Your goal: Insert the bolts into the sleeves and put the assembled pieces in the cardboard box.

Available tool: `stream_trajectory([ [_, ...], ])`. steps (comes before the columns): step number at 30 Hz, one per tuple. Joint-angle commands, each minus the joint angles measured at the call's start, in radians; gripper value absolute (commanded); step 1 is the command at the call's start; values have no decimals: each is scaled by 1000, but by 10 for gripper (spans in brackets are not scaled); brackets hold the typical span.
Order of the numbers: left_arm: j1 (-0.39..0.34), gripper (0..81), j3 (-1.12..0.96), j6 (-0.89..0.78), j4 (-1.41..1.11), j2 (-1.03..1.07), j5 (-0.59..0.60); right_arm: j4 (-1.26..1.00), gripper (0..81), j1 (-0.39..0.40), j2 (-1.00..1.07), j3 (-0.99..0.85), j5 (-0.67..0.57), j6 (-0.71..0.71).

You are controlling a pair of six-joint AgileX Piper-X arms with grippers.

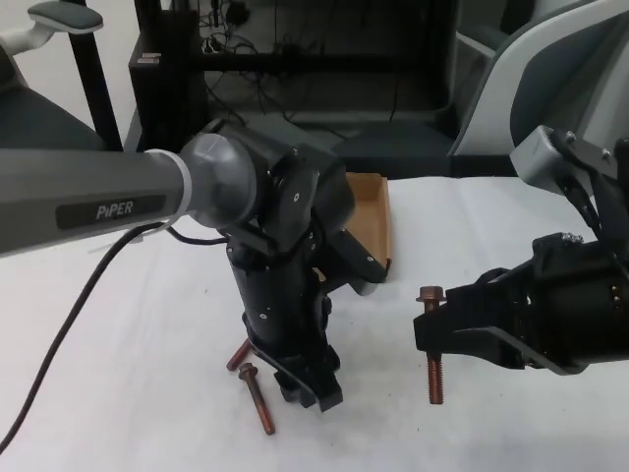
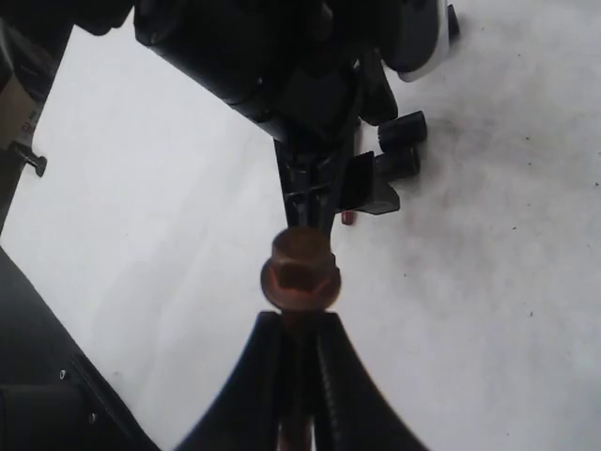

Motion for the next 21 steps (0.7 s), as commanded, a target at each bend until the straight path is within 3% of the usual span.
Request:
stream_trajectory([
  [1,-4,532,-4,-11,20,2,6,-5,6,-3,-11,-4,-9,-8],
  [21,-49,532,-4,-23,52,2,11,-5,6,-3,-11,-4,-9,-8],
])
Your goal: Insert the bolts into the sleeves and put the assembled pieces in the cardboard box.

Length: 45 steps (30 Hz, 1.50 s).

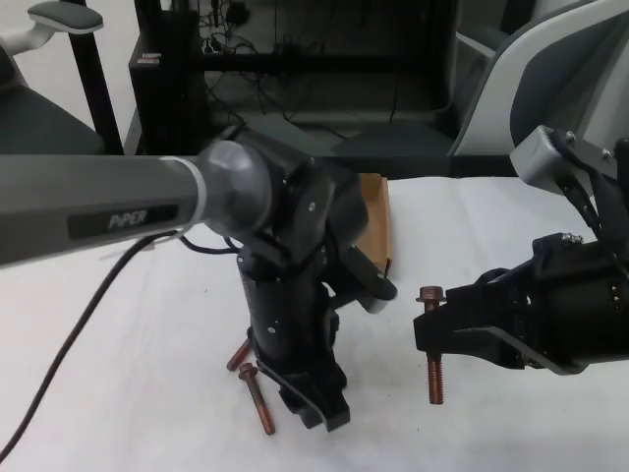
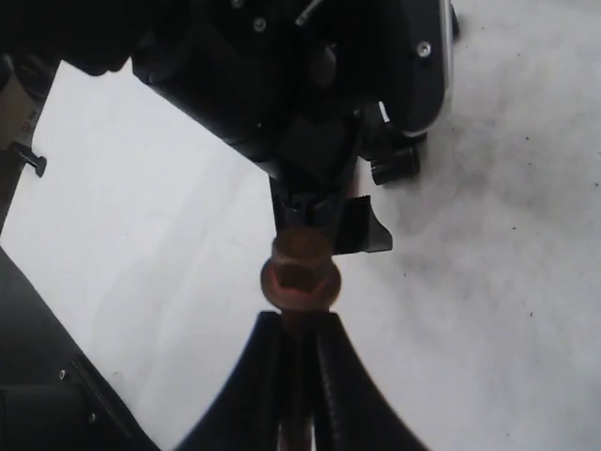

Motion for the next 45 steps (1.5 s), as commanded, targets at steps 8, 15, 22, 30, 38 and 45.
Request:
stream_trajectory([
  [8,16,532,-4,2,-19,2,-1,-5,6,-3,-11,-4,-9,-8],
  [15,25,532,-4,10,-19,2,13,-5,6,-3,-11,-4,-9,-8],
  [22,20,532,-4,10,-33,2,14,-5,6,-3,-11,-4,-9,-8],
  [30,20,532,-4,10,-39,4,14,-5,6,-3,-11,-4,-9,-8],
  [38,20,532,-4,8,-41,4,30,-5,6,-3,-11,-4,-9,-8],
  [45,20,532,-4,0,-70,4,37,-5,6,-3,-11,-4,-9,-8],
])
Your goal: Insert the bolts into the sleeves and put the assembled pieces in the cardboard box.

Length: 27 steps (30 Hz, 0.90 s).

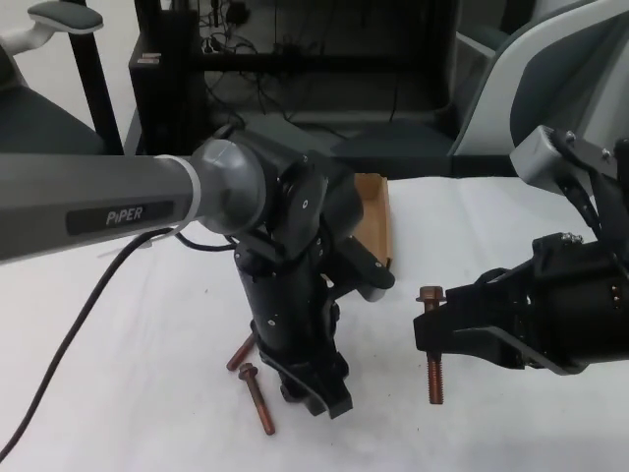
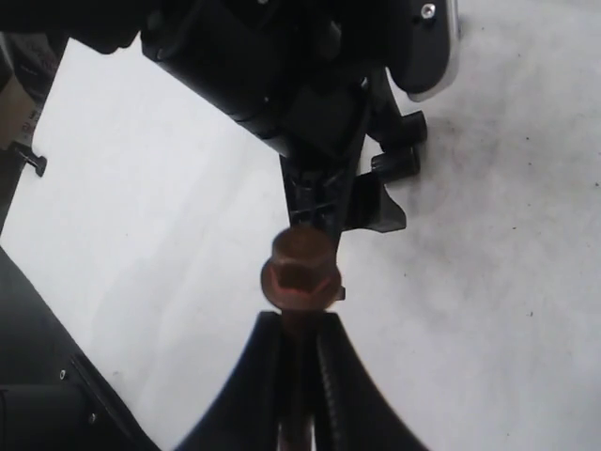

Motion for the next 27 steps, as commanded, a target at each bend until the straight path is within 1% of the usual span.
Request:
stream_trajectory([
  [1,-3,532,-4,-2,-13,1,18,-5,6,-3,-11,-4,-9,-8],
  [8,-3,532,-4,-9,27,63,28,-5,6,-3,-11,-4,-9,-8],
  [12,-3,532,-4,-49,-2,76,-40,-5,6,-3,-11,-4,-9,-8],
  [15,0,517,-4,-50,-19,75,-41,-5,6,-3,-11,-4,-9,-8],
  [16,-1,486,-4,-48,-19,75,-41,-5,6,-3,-11,-4,-9,-8],
  [18,-1,399,-4,-48,-19,75,-38,-5,6,-3,-11,-4,-9,-8],
  [19,-1,332,-4,-46,-19,75,-39,-5,6,-3,-11,-4,-9,-8],
  [24,-1,81,-4,-29,-19,77,-39,-5,6,-3,-11,-4,-9,-22],
  [26,-1,3,-4,-24,-19,77,-39,-5,6,-3,-11,-4,-9,-22],
  [27,-1,17,-4,-24,-19,77,-39,-5,6,-3,-11,-4,-9,-22],
])
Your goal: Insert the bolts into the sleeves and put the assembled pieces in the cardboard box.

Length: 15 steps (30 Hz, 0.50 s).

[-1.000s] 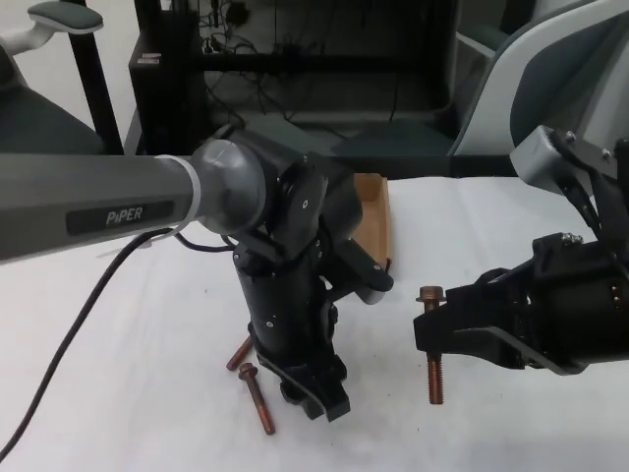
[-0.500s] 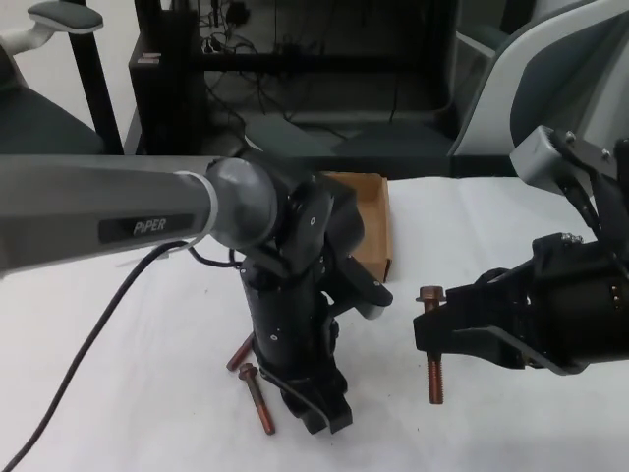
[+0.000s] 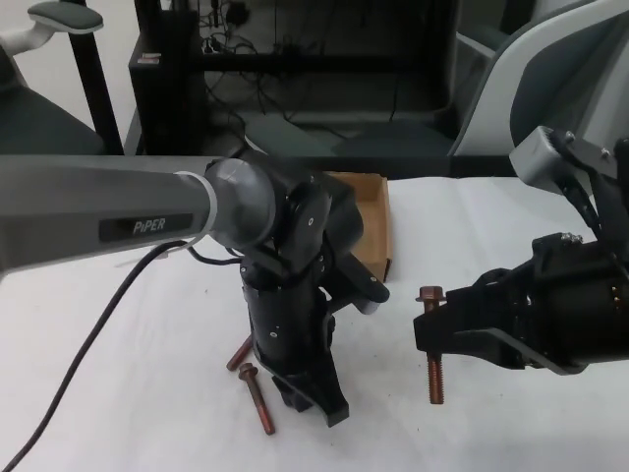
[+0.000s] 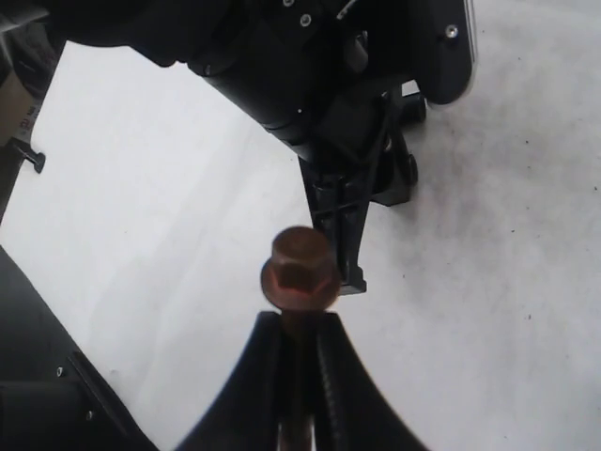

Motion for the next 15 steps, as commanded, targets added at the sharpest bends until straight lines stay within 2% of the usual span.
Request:
stream_trajectory([
  [1,-1,17,1,6,5,16,-2,-5,6,-3,-11,-4,-9,-11],
  [8,-1,17,-2,6,71,-13,-8,-7,6,-3,-11,-4,-9,-10],
  [15,12,17,8,-21,63,-165,-2,-11,6,-22,-25,-4,-3,-4],
])
